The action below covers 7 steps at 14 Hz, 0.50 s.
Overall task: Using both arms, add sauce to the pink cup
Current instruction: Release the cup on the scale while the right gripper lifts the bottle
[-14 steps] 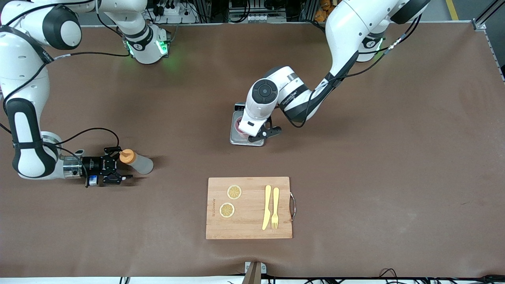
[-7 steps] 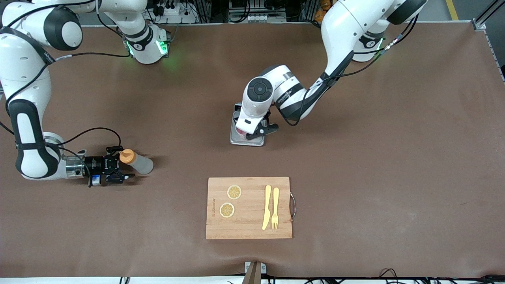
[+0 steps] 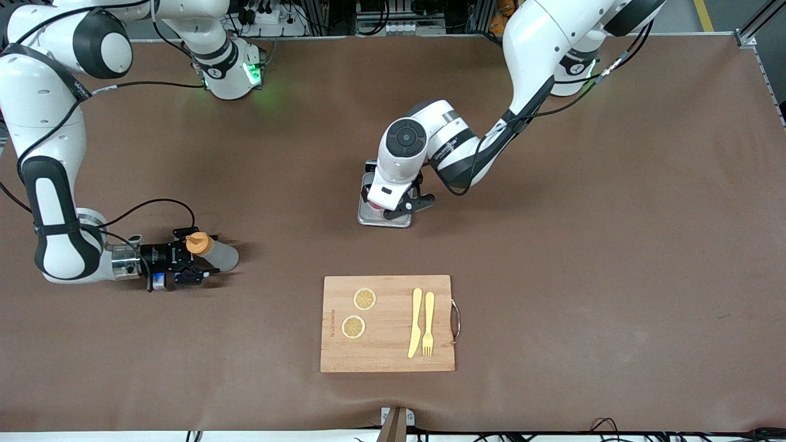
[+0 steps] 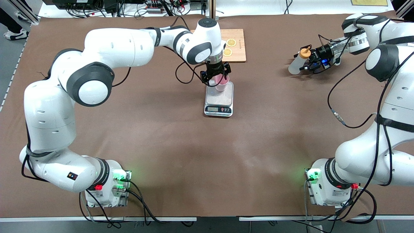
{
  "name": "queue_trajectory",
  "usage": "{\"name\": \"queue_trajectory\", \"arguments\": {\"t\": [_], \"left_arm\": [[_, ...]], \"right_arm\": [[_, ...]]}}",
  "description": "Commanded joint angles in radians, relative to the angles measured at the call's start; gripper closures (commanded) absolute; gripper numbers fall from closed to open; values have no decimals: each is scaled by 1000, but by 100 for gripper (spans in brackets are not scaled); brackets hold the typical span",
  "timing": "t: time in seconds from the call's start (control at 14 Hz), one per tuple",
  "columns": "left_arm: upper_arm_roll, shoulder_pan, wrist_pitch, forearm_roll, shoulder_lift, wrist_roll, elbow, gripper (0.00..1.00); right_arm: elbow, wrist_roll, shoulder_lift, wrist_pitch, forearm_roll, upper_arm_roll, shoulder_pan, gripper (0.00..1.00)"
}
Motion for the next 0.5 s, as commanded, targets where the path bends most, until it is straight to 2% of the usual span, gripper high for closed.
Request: {"name": "queue_trajectory", "arguments": {"t": [0.0, 0.14, 0.43], "left_arm": [[4, 31, -91, 29, -92, 32, -9, 0], [1, 63, -175, 26, -141, 106, -9, 0], [-1, 143, -286, 17, -249, 228, -11, 0]], "right_arm": [[12, 0, 11, -14, 18, -1, 0, 38], [14, 5, 8, -15, 16, -2, -4, 53], [24, 58, -4, -21, 9, -2, 0, 56]]}}
